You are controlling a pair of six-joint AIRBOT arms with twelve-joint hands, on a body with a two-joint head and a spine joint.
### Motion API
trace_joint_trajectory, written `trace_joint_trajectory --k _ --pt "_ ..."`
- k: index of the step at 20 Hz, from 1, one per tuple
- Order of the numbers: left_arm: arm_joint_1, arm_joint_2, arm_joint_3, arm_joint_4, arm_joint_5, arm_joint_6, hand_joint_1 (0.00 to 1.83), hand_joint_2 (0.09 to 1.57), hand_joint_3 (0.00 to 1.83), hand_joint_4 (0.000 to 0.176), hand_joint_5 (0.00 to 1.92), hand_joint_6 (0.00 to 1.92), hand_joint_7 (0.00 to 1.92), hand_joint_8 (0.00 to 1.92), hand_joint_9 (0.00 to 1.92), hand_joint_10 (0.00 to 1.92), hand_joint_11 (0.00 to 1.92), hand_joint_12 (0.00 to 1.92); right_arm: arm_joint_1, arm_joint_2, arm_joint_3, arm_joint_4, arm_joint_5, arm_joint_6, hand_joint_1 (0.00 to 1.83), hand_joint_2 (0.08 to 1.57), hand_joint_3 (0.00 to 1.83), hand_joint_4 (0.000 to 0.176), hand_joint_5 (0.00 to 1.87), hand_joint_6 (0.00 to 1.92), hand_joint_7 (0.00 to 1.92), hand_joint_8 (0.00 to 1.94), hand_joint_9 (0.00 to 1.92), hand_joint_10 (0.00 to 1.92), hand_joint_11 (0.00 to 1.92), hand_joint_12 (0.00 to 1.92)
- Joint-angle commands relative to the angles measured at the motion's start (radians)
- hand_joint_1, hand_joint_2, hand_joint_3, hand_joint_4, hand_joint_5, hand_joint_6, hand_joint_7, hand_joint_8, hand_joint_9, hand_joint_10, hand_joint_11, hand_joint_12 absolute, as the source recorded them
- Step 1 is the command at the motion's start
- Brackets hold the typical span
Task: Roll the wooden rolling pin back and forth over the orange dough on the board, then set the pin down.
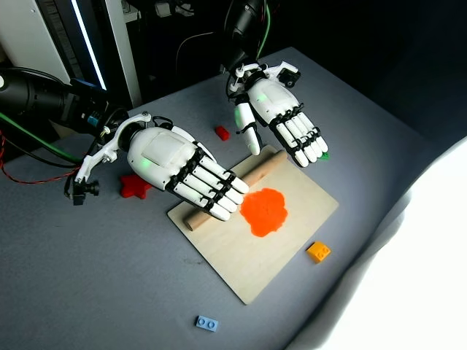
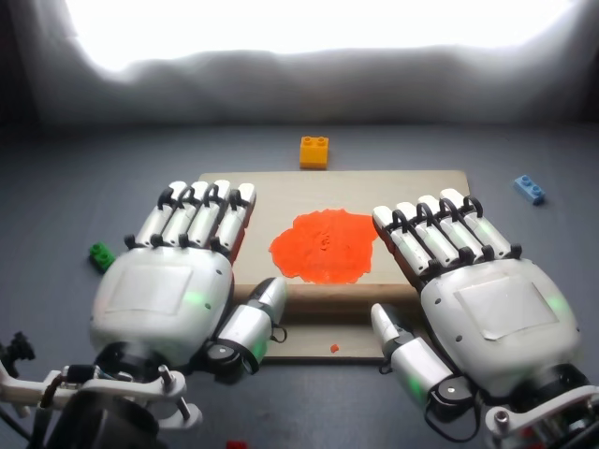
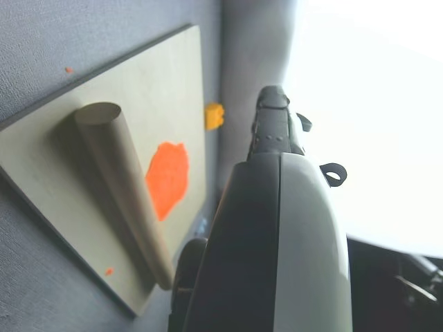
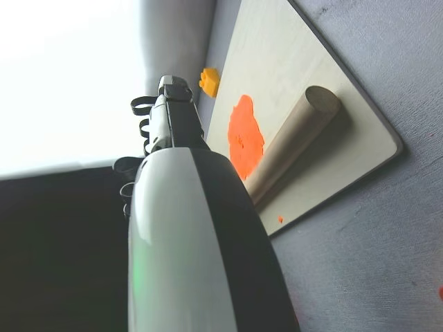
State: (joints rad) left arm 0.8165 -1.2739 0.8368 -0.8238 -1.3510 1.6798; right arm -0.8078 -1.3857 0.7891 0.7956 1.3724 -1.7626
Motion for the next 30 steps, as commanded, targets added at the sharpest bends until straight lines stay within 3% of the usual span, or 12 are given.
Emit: trace_joint_trajectory --k 1,4,6,10,12,15,30 --pt "0.006 -0.007 0.009 0.082 -0.103 -0.007 0.0 1.51 0.02 0.0 0.0 0.0 0.0 0.0 0.0 0.0 0.0 0.0 0.0 -0.005 0.005 -0.083 0.082 0.015 0.0 1.57 0.15 0.0 0.09 0.0 0.1 0.0 0.07 0.01 0.01 0.01" --pt "0.026 -0.033 0.031 0.09 -0.108 -0.016 0.0 1.48 0.0 0.0 0.0 0.0 0.0 0.0 0.0 0.0 0.0 0.0 0.007 -0.019 0.027 -0.083 0.069 0.044 0.0 1.57 0.13 0.0 0.11 0.01 0.11 0.01 0.08 0.01 0.03 0.04" --pt "0.036 -0.049 0.047 0.098 -0.114 -0.027 0.0 1.47 0.0 0.0 0.0 0.0 0.0 0.0 0.0 0.0 0.0 0.0 0.014 -0.04 0.059 -0.083 0.056 0.05 0.0 1.57 0.11 0.0 0.13 0.01 0.12 0.0 0.09 0.0 0.0 0.18" --pt "0.045 -0.072 0.068 0.109 -0.118 -0.034 0.0 1.46 0.0 0.0 0.0 0.0 0.0 0.0 0.0 0.0 0.0 0.0 0.019 -0.071 0.105 -0.083 0.042 0.053 0.0 1.57 0.04 0.0 0.15 0.01 0.13 0.0 0.08 0.0 0.0 0.2" --pt "0.047 -0.081 0.076 0.109 -0.118 -0.034 0.0 1.46 0.0 0.0 0.0 0.0 0.0 0.0 0.0 0.0 0.0 0.0 0.02 -0.071 0.106 -0.083 0.035 0.058 0.0 1.55 0.02 0.0 0.13 0.0 0.11 0.0 0.07 0.0 0.0 0.2" --pt "0.053 -0.1 0.096 0.109 -0.118 -0.034 0.0 1.46 0.0 0.0 0.0 0.0 0.0 0.0 0.0 0.0 0.0 0.0 0.016 -0.071 0.106 -0.082 0.022 0.071 0.0 1.57 0.14 0.0 0.13 0.01 0.11 0.0 0.07 0.0 0.0 0.19" --pt "0.075 -0.155 0.161 0.109 -0.118 -0.066 0.0 1.49 0.01 0.0 0.0 0.0 0.0 0.0 0.0 0.0 0.0 0.0 0.008 -0.07 0.123 -0.079 -0.025 0.133 0.0 1.57 0.12 0.0 0.14 0.0 0.14 0.0 0.1 0.0 0.0 0.19"
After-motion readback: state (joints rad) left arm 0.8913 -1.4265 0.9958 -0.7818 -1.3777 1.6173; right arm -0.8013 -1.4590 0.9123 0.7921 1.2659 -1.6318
